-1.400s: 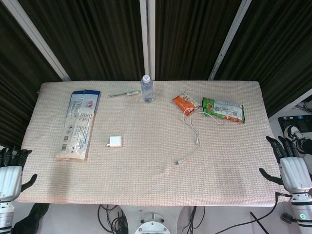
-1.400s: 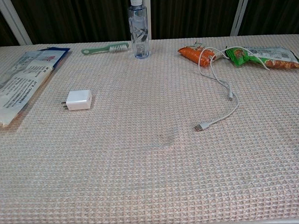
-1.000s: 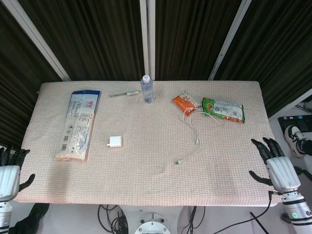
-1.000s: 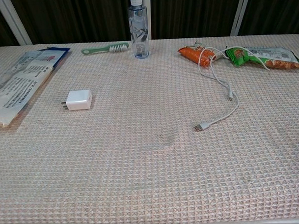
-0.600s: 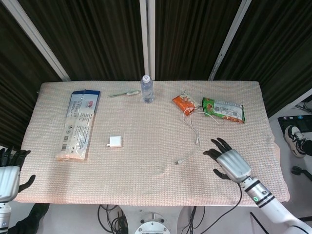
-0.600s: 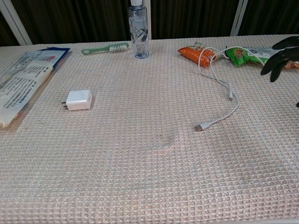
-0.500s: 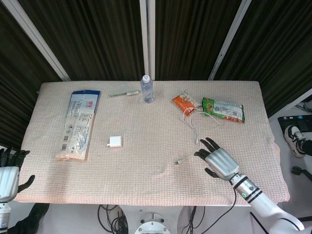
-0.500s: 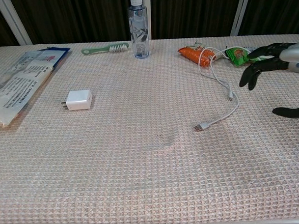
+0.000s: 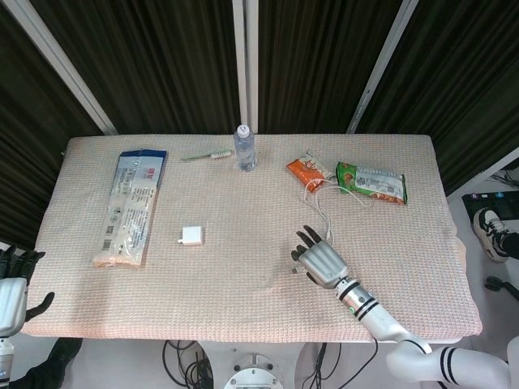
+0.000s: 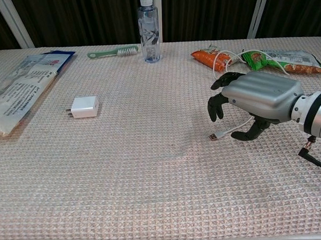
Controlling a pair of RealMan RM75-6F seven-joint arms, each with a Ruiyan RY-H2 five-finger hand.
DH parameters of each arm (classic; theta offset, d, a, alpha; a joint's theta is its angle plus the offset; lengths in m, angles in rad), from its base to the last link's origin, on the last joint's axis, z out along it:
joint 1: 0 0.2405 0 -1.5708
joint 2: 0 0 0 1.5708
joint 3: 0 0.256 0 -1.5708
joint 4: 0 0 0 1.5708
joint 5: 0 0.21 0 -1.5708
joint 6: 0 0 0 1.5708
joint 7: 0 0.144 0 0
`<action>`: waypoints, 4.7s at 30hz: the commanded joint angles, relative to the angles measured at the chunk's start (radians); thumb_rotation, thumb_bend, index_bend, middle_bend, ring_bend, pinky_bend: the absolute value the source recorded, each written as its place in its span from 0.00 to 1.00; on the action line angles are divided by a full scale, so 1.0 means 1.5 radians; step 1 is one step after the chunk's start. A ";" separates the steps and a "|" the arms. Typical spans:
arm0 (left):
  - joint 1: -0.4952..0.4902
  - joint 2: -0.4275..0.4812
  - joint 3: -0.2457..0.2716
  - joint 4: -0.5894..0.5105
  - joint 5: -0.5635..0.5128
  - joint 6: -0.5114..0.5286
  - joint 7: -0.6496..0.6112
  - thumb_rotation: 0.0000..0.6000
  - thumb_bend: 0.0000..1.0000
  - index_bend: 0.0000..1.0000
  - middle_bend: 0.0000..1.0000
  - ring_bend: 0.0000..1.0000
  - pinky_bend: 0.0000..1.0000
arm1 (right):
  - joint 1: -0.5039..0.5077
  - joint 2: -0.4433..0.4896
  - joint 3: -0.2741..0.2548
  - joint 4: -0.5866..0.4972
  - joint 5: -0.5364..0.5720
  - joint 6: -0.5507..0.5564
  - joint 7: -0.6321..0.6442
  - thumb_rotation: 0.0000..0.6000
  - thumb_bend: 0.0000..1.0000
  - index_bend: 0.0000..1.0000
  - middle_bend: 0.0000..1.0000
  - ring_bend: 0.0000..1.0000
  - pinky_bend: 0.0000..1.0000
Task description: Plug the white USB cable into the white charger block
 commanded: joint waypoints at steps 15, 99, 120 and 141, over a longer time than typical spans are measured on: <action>-0.002 -0.002 -0.001 0.006 -0.001 -0.009 -0.001 1.00 0.19 0.21 0.17 0.02 0.00 | -0.004 -0.059 -0.022 0.045 0.025 0.045 0.003 1.00 0.25 0.49 0.43 0.16 0.02; -0.421 -0.226 -0.094 0.133 -0.188 -0.474 0.112 1.00 0.20 0.21 0.17 0.02 0.00 | -0.012 0.150 0.075 -0.140 0.172 0.158 0.001 1.00 0.37 0.55 0.51 0.29 0.02; -0.472 -0.305 -0.089 0.189 -0.278 -0.465 0.163 1.00 0.25 0.27 0.21 0.03 0.00 | -0.013 0.152 0.060 -0.118 0.174 0.162 0.042 1.00 0.37 0.56 0.51 0.29 0.02; -0.480 -0.315 -0.089 0.192 -0.282 -0.447 0.110 1.00 0.37 0.44 0.40 0.18 0.00 | -0.015 0.143 0.053 -0.106 0.174 0.164 0.065 1.00 0.37 0.57 0.51 0.29 0.02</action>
